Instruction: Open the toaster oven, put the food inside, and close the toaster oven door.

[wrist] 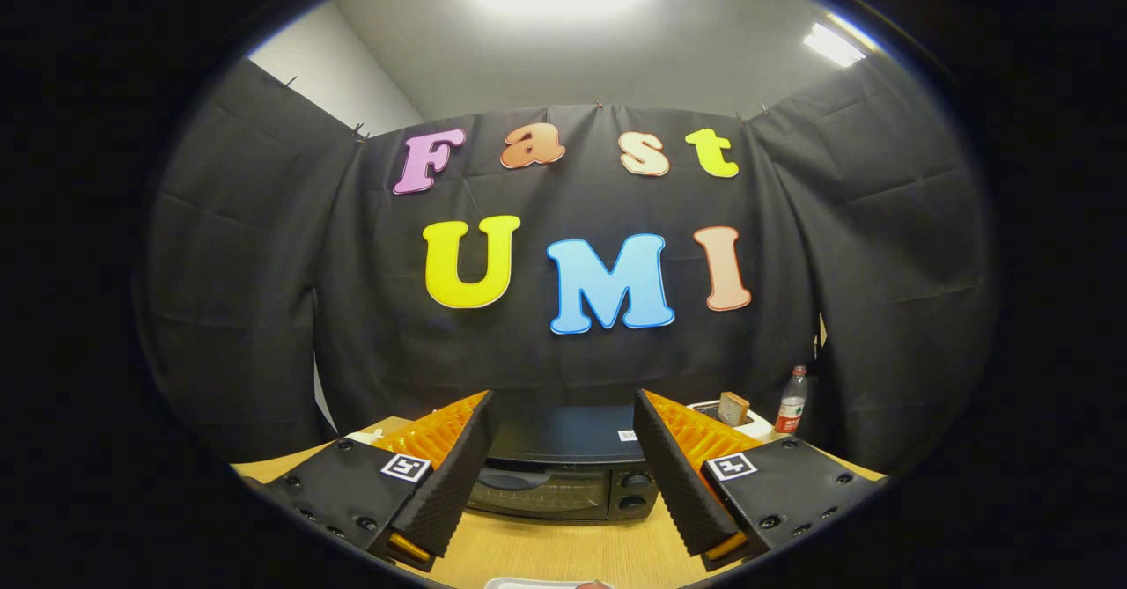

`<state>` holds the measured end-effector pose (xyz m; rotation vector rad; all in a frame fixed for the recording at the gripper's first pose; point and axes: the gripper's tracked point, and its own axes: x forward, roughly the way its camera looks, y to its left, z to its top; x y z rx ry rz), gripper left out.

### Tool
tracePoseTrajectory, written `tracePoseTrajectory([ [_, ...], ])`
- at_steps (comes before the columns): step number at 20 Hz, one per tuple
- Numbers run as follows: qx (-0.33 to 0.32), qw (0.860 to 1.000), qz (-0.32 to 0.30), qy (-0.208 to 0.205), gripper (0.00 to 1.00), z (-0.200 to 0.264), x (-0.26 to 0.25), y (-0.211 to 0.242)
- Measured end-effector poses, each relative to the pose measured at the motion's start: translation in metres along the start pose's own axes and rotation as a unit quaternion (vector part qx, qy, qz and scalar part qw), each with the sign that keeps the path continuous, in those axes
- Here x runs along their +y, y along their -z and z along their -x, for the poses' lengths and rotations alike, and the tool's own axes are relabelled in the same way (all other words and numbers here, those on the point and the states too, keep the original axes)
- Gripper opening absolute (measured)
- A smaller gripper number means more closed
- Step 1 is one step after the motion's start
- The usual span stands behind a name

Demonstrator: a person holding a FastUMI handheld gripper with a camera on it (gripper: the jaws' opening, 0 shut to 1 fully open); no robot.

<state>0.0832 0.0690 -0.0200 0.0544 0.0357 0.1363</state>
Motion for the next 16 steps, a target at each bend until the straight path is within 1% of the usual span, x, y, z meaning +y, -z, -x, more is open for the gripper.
tracePoseTrajectory([
  [9, 0.038, 0.999, -0.012, -0.029, 0.98, -0.057, 0.024, 0.046],
  [16, 0.092, 0.995, -0.018, -0.031, 0.98, -0.098, 0.034, 0.099],
])
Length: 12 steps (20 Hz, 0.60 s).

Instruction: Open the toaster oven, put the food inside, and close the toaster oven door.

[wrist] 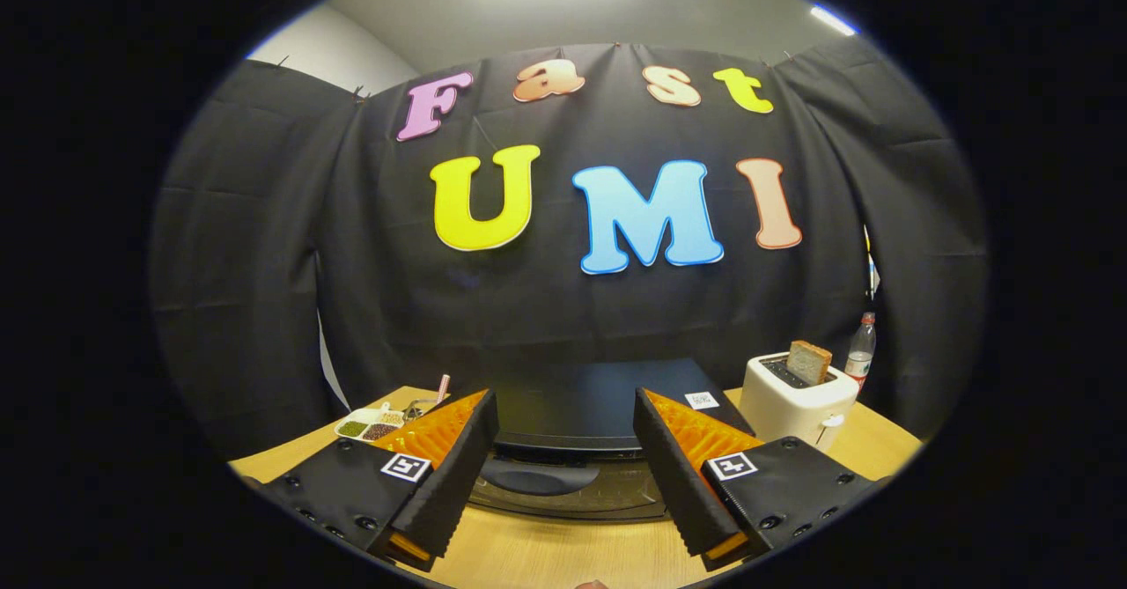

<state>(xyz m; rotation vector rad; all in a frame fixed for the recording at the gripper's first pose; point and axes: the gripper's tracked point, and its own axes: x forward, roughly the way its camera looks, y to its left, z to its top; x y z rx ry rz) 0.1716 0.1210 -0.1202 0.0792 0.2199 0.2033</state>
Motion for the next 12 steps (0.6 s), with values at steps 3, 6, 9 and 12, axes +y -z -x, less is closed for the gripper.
tracePoseTrajectory([
  [3, 0.018, 1.0, 0.001, 0.0, 0.98, -0.017, 0.005, 0.016],
  [6, 0.034, 0.999, -0.002, -0.002, 0.98, -0.028, 0.013, 0.031],
  [9, 0.049, 0.999, 0.003, -0.003, 0.98, -0.036, 0.019, 0.044],
  [12, 0.061, 0.998, 0.014, 0.002, 0.98, -0.042, 0.023, 0.057],
])
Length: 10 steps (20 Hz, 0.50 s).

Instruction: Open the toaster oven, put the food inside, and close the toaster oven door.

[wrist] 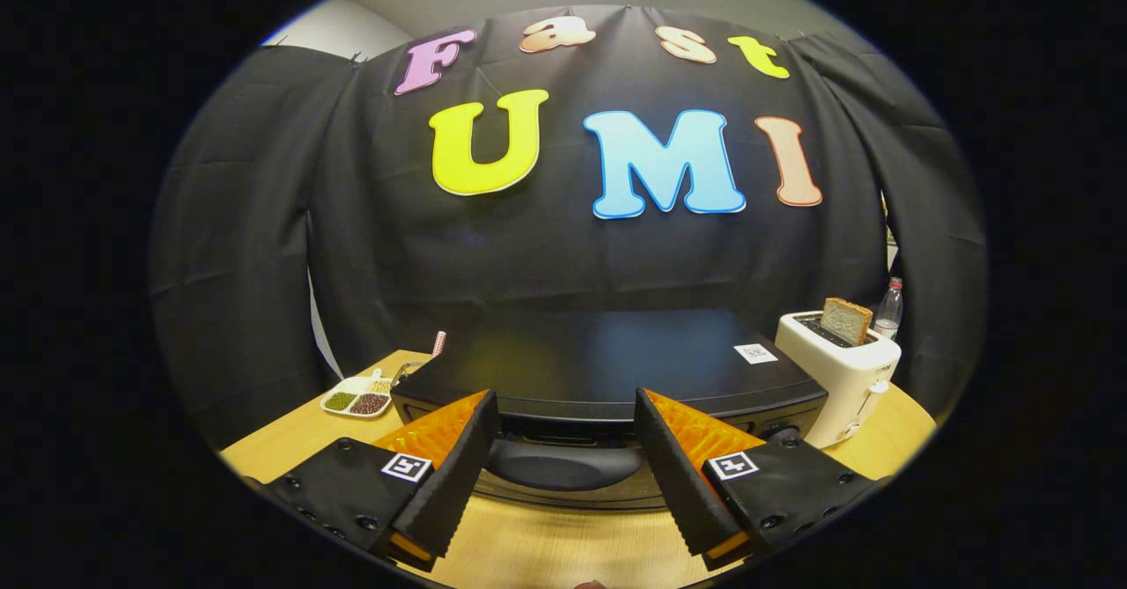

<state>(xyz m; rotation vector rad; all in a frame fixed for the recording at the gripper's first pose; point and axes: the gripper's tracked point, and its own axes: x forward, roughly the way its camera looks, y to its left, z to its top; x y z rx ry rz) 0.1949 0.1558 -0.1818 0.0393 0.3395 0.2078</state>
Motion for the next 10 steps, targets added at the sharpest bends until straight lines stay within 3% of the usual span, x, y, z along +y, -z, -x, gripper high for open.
tracePoseTrajectory([
  [10, -0.003, 1.0, 0.018, 0.023, 0.97, -0.004, 0.006, 0.016],
])
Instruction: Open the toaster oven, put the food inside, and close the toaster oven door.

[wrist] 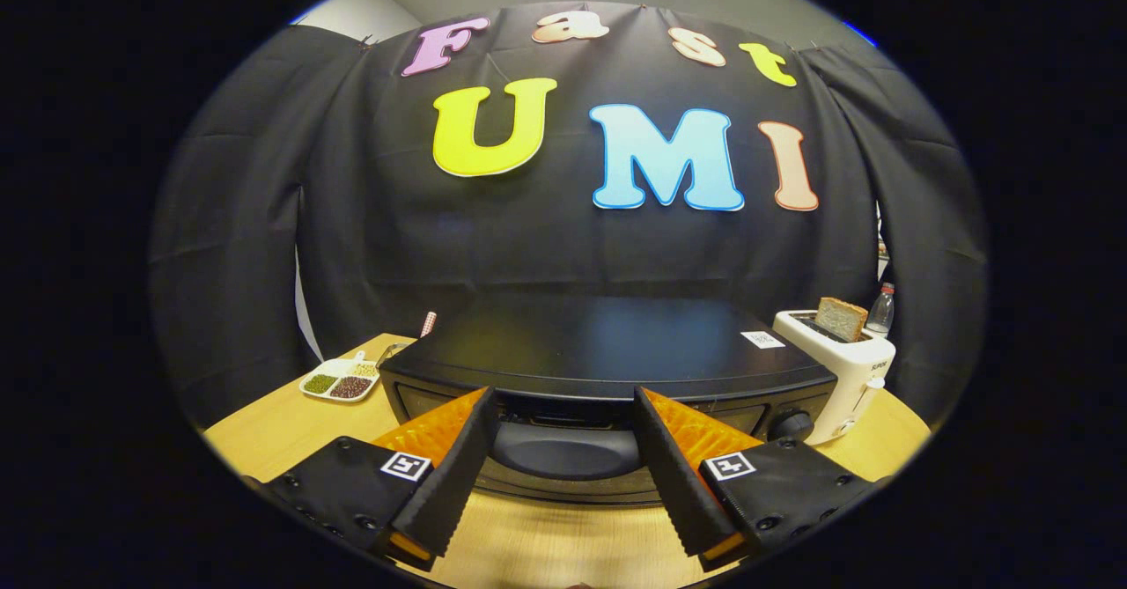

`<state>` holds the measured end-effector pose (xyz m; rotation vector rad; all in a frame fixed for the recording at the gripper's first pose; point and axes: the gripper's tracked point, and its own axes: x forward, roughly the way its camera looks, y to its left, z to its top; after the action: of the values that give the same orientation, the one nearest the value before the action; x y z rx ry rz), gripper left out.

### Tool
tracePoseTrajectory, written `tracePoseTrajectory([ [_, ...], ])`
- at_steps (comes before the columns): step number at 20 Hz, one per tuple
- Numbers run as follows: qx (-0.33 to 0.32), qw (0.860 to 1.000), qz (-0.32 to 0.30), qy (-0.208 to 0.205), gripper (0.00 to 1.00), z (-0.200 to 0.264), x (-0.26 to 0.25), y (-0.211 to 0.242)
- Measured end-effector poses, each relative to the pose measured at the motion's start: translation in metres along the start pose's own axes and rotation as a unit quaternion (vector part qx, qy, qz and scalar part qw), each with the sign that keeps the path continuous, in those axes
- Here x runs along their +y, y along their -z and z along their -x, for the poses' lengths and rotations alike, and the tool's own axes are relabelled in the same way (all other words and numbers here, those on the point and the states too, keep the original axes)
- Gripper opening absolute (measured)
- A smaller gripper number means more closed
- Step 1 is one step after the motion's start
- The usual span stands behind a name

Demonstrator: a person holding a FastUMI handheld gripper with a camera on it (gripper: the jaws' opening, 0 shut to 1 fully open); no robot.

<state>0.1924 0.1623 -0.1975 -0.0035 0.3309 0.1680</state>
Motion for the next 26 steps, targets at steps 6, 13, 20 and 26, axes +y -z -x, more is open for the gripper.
tracePoseTrajectory([
  [6, -0.006, 1.0, 0.003, -0.004, 0.97, 0.017, 0.002, 0.007],
  [13, -0.006, 1.0, 0.007, -0.005, 0.97, 0.047, 0.007, 0.028],
  [20, 0.018, 1.0, 0.002, 0.003, 0.97, 0.071, 0.008, 0.055],
  [26, 0.046, 0.999, 0.026, -0.001, 0.97, 0.086, 0.013, 0.083],
])
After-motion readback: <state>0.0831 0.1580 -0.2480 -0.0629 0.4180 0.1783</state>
